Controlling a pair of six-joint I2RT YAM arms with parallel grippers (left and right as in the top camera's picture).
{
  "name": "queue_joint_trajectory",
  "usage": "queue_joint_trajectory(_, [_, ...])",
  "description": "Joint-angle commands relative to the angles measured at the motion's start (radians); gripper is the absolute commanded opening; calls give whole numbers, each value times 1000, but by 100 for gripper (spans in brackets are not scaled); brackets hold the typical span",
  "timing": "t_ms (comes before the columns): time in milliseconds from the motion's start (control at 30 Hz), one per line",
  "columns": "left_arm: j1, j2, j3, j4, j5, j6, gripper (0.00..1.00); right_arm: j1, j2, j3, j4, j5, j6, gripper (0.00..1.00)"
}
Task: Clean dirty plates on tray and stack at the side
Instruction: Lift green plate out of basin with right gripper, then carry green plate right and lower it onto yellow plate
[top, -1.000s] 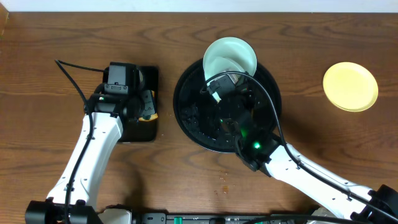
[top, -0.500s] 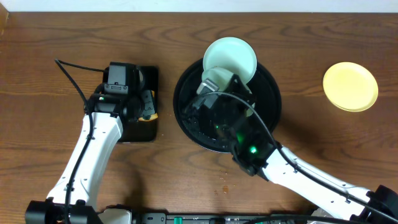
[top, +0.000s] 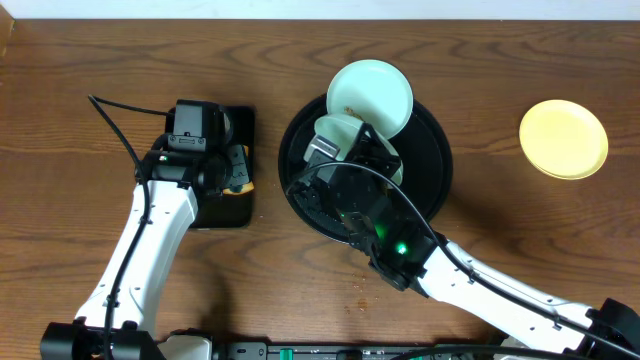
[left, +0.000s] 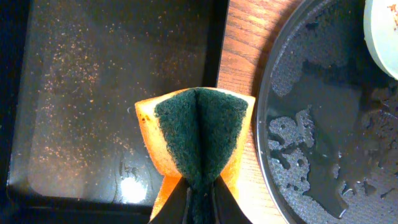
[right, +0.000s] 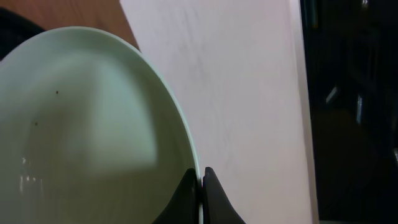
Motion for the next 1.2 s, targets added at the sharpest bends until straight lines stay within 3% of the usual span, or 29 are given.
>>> queue_joint_trajectory(0, [6,1,-4,0,-13,17,8,-42,-13,2,-14,3,205,1])
queue_joint_trajectory(267, [6,1,-4,7,-13,17,8,-323,-41,39,-298,-563,712,1])
queue_joint_trajectory(433, [6,1,-4,21,-13,17,8,-617,-48,95,-352,-938,869,1])
queue_joint_trajectory(533, [6,1,-4,19,-13,17,8,-806,-47,97,-330,-1055,930,1])
queue_joint_trajectory(900, [6,1,-4,19,-13,17,8,-1394,10,97,-281,-1075,1012,1])
queue_joint_trajectory(1167, [6,1,-4,15,-13,17,8,-1534,198,97,-175,-1075,1020,1])
